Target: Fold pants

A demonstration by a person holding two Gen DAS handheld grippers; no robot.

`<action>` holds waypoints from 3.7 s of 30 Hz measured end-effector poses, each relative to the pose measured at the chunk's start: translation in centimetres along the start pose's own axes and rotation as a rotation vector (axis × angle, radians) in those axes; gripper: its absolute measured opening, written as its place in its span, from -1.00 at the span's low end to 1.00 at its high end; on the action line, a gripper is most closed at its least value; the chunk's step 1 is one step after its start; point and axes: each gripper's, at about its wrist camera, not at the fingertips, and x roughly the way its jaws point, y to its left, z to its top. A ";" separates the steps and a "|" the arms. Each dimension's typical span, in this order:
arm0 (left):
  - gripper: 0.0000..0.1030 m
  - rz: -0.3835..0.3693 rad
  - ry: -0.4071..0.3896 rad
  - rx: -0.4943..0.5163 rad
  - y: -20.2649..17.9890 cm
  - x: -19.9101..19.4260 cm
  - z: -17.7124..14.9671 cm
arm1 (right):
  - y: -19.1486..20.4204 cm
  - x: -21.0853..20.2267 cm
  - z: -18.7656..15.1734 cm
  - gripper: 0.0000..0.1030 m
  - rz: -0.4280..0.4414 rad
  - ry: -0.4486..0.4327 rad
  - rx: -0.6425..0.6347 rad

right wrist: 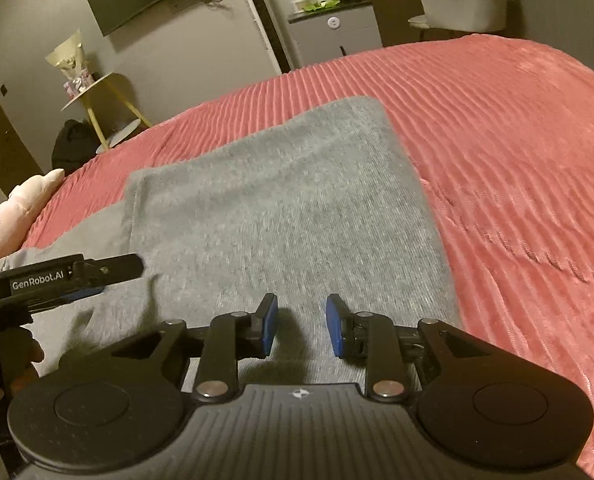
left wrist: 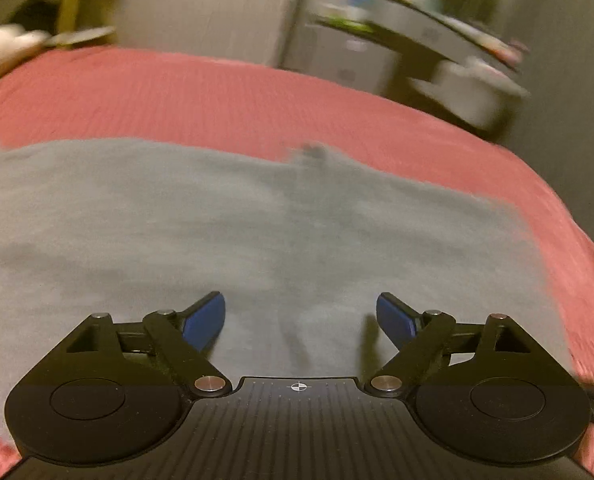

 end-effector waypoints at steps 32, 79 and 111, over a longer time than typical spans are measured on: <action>0.03 -0.080 -0.267 -0.924 34.8 -6.7 -2.4 | 0.1 1.1 0.3 0.69 0.147 -0.006 0.017; 0.88 -0.148 -0.132 0.028 -2.4 -9.4 -3.1 | -3.3 -1.6 0.6 0.90 0.390 -0.112 0.273; 0.89 0.041 -0.217 -0.433 7.6 -9.6 -4.2 | 7.3 3.4 4.8 -0.19 0.437 0.026 0.359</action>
